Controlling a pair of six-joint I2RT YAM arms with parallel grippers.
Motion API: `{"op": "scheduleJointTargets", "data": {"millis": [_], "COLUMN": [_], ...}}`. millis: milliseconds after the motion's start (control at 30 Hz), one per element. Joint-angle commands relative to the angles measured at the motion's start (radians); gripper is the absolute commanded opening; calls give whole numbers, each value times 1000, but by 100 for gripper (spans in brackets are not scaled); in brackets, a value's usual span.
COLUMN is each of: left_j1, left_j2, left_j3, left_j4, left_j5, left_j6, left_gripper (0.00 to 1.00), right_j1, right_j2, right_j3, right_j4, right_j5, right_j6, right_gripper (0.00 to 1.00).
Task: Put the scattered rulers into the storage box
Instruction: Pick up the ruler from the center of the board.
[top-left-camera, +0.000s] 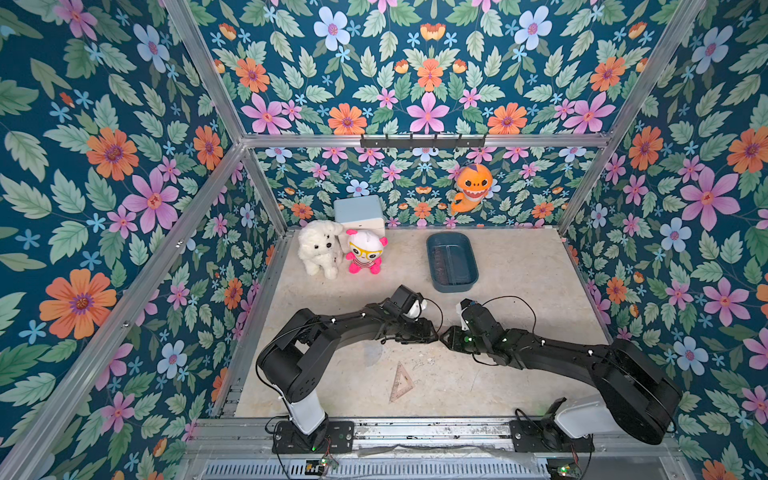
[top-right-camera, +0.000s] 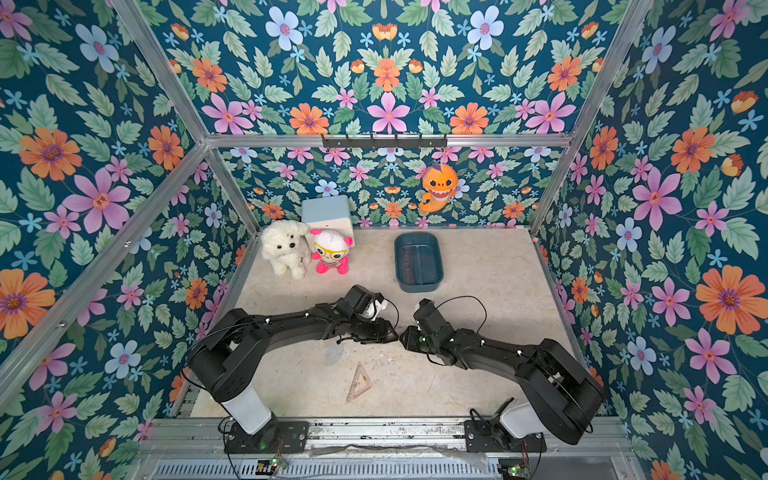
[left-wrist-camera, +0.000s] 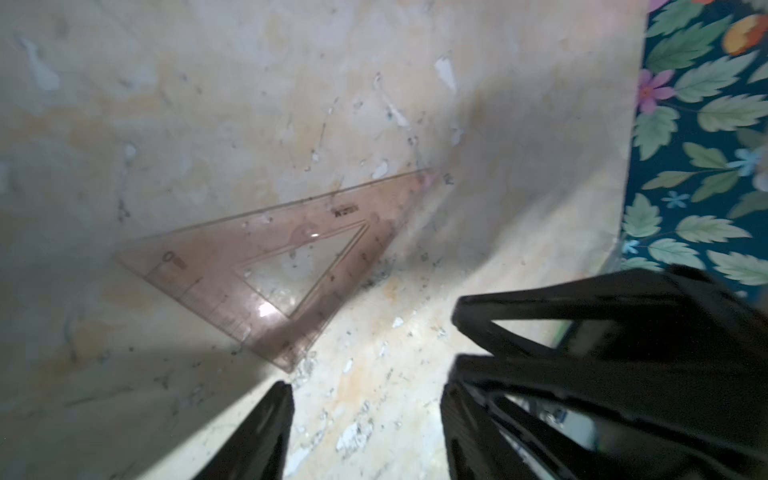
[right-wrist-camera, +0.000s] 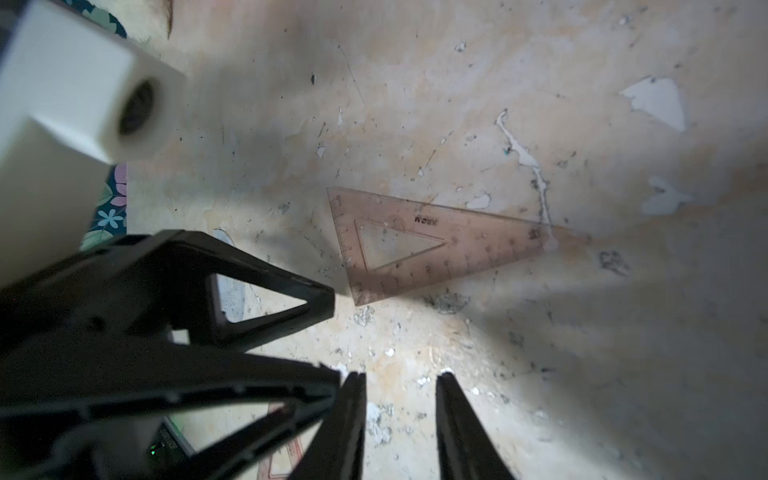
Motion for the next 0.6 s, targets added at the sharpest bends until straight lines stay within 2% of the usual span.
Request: {"op": "scheduleJointTargets", "data": {"millis": [0, 167, 267, 567], "left_j1": [37, 40, 40, 39], "left_j2": [17, 134, 173, 171], "left_j3": [63, 165, 178, 157], "left_j4": [-30, -43, -52, -95], "left_j5": [-23, -45, -51, -75], "left_j6": [51, 44, 36, 51], "left_gripper": [53, 49, 48, 48], "right_j1": [-1, 0, 0, -4], "right_j2": [-7, 24, 34, 118], "right_j3": [-32, -43, -45, -18], "right_j4": [87, 126, 130, 130], "right_j5": [23, 29, 37, 47], "right_j6": [57, 88, 95, 87], "right_gripper": [19, 9, 9, 9]}}
